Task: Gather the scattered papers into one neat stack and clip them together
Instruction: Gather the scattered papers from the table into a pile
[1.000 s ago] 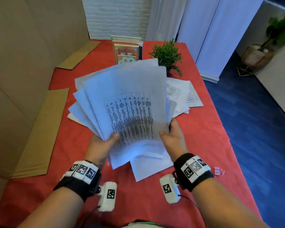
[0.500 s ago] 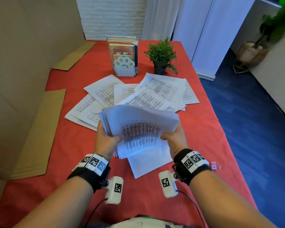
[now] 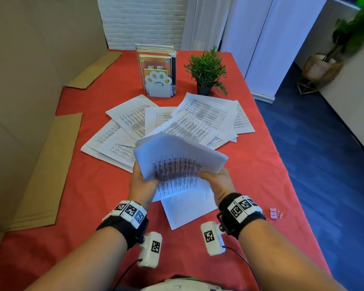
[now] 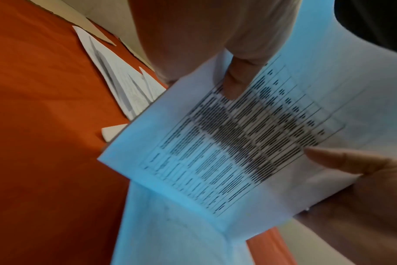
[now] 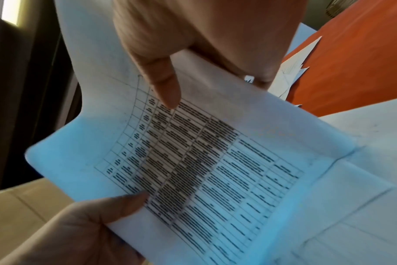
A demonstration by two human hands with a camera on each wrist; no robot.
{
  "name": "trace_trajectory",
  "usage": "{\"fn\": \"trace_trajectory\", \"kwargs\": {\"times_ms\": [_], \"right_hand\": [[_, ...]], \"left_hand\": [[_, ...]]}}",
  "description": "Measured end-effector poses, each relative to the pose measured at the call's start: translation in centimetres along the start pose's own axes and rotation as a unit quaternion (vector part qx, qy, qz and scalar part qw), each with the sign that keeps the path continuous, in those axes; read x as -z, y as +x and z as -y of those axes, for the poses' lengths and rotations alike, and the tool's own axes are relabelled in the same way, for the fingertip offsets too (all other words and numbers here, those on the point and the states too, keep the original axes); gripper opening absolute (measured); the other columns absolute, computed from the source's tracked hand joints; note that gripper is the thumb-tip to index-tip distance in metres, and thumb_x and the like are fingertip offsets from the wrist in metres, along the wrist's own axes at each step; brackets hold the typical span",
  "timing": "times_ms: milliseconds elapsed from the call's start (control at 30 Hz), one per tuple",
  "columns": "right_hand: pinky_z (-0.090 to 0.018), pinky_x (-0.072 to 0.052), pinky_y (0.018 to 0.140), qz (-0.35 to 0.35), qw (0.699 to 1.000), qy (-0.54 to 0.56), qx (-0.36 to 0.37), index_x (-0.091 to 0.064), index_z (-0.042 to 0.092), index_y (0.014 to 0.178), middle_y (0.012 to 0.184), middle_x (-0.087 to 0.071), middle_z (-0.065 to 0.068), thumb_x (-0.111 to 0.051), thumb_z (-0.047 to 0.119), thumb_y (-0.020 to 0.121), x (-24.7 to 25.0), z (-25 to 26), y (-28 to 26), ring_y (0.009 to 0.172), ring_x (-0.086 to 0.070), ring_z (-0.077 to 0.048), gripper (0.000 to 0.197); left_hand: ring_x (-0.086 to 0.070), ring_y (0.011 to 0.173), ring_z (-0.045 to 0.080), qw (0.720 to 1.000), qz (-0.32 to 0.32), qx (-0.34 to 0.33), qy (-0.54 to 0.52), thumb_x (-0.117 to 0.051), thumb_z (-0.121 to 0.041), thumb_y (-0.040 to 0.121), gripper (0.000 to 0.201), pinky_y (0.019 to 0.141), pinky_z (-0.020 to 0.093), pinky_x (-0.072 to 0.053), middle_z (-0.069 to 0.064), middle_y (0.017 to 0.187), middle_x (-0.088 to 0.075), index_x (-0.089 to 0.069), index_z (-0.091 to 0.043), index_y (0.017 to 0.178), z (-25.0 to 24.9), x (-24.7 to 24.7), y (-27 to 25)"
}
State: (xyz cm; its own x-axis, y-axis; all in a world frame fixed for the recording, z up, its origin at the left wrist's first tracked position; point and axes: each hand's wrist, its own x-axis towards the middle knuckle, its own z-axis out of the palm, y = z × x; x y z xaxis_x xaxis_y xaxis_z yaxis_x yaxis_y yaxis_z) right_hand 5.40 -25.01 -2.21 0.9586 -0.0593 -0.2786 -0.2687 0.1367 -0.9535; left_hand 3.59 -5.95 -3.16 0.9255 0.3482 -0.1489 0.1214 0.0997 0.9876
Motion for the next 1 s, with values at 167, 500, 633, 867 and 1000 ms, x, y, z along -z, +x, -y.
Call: {"fn": "trace_trajectory", "kwargs": {"times_ms": [167, 500, 633, 867, 1000], "right_hand": [[-0.03, -0.045, 0.077, -0.007, 0.997, -0.073, 0.004, -0.063, 0.007, 0.095, 0.091, -0.061, -0.009, -0.064, 0.006, 0.087, 0.3, -0.5, 0.1, 0.086, -0.055, -0.018, 0.008], [-0.021, -0.045, 0.065, 0.036, 0.969, -0.225, 0.096, -0.058, 0.02, 0.109, 0.083, -0.063, 0.007, -0.05, 0.008, 0.094, -0.6, 0.5, -0.2, 0.069, -0.057, -0.002, 0.021], [-0.031, -0.04, 0.06, -0.035, 0.949, -0.301, 0.082, -0.055, 0.01, 0.09, 0.071, -0.053, -0.001, -0.045, 0.008, 0.091, 1.0, -0.2, 1.2, 0.066, -0.05, -0.021, 0.011], [-0.029, -0.033, 0.069, -0.212, 0.901, -0.377, -0.028, -0.059, 0.002, 0.105, 0.091, -0.055, -0.013, -0.043, -0.001, 0.089, 12.7, 2.1, 5.5, 0.087, -0.053, -0.031, 0.023], [-0.038, -0.043, 0.083, -0.229, 0.859, -0.442, -0.121, -0.056, -0.005, 0.114, 0.115, -0.06, -0.029, -0.044, -0.001, 0.086, 19.1, 1.2, 7.1, 0.106, -0.057, -0.042, 0.031]], "left_hand": [[-0.062, 0.086, 0.02, 0.996, 0.016, -0.017, 0.09, -0.061, 0.009, 0.08, 0.027, 0.081, 0.034, -0.052, 0.007, 0.091, -0.067, -0.059, -0.002, 0.105, 1.4, 0.4, 0.0], [-0.064, 0.094, 0.026, 0.988, -0.13, 0.009, 0.08, -0.06, -0.002, 0.084, 0.028, 0.081, 0.032, -0.048, 0.013, 0.1, -0.066, -0.061, 0.0, 0.111, 0.4, 0.6, 2.1], [-0.062, 0.097, 0.025, 0.996, -0.025, 0.073, 0.038, -0.06, -0.003, 0.086, 0.031, 0.087, 0.042, -0.051, 0.01, 0.116, -0.064, -0.054, -0.012, 0.115, 0.9, -0.2, 2.5], [-0.043, 0.129, 0.03, 0.973, -0.032, 0.205, 0.099, -0.054, -0.006, 0.09, 0.064, 0.106, 0.05, -0.034, 0.01, 0.149, -0.035, -0.025, -0.017, 0.145, 3.5, 1.4, 4.4], [-0.051, 0.085, 0.024, 0.96, -0.049, 0.251, 0.116, -0.059, -0.008, 0.088, 0.067, 0.077, 0.036, -0.042, 0.013, 0.118, -0.053, -0.025, -0.015, 0.146, 4.4, 2.6, 5.5]]}}
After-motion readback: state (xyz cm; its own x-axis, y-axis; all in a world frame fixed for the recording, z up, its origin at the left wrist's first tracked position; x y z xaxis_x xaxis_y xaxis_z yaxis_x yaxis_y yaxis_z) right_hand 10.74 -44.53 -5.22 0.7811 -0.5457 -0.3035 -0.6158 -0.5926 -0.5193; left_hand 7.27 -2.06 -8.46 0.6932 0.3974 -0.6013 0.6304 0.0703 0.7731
